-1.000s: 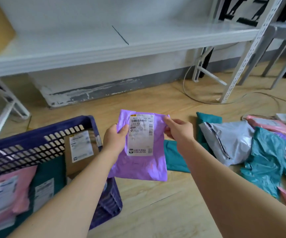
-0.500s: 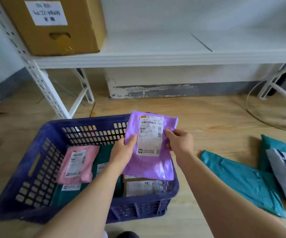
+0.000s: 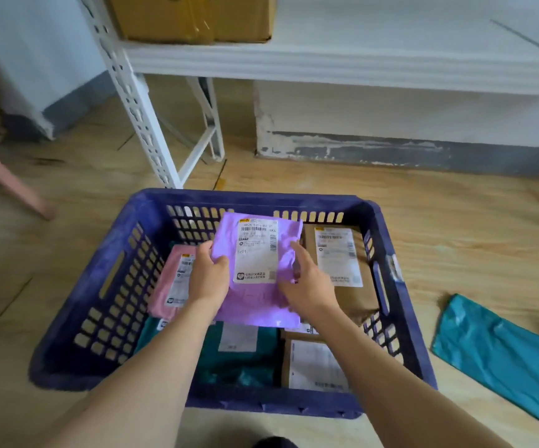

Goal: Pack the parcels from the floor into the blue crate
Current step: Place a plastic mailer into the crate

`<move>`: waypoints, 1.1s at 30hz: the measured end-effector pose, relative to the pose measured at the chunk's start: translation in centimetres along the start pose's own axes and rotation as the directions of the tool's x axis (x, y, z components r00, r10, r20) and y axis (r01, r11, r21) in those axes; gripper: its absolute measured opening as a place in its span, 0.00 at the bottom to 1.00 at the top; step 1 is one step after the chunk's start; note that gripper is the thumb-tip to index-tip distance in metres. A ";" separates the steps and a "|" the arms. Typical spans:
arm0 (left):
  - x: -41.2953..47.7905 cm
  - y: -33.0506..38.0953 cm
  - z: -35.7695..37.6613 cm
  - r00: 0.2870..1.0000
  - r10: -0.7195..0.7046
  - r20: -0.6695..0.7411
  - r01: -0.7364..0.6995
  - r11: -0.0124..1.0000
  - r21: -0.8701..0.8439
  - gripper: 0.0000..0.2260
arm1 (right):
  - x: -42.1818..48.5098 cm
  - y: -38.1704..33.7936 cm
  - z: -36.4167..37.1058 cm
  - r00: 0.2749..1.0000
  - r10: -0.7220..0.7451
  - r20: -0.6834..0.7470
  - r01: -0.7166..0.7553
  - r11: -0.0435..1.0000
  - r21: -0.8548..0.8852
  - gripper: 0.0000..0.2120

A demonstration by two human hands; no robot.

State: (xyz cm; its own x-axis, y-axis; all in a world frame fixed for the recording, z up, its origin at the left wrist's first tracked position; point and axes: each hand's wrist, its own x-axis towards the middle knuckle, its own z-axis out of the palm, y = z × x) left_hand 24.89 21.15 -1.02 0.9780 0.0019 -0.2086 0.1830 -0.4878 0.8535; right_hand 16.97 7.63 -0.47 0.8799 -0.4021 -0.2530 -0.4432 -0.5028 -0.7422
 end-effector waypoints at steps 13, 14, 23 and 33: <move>4.6 -6.0 1.1 0.916 -0.016 0.401 -0.177 0.882 0.438 0.40 | 2.8 0.8 5.7 0.982 0.042 0.183 0.027 0.933 -0.358 0.16; 4.9 -6.3 1.2 0.911 -0.018 0.413 -0.202 0.853 0.482 0.39 | 2.9 0.8 5.8 0.983 0.027 0.184 0.051 0.914 -0.403 0.17; 4.6 -7.2 1.4 0.858 0.049 0.511 -0.395 0.699 0.596 0.38 | 5.0 1.0 7.0 0.952 -0.059 0.301 0.254 0.698 -0.669 0.23; 4.9 -8.1 0.5 0.752 -0.135 0.645 -0.558 0.389 0.733 0.47 | 6.8 3.0 9.7 0.930 0.053 0.364 0.281 0.537 -0.795 0.34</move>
State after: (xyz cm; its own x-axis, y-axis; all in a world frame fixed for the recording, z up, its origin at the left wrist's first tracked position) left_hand 28.19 24.66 -9.22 0.6465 -0.4955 -0.5802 -0.5483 -0.8305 0.0983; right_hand 23.27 10.83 -10.45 0.8569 -0.1219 -0.5009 -0.1270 -0.9916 0.0240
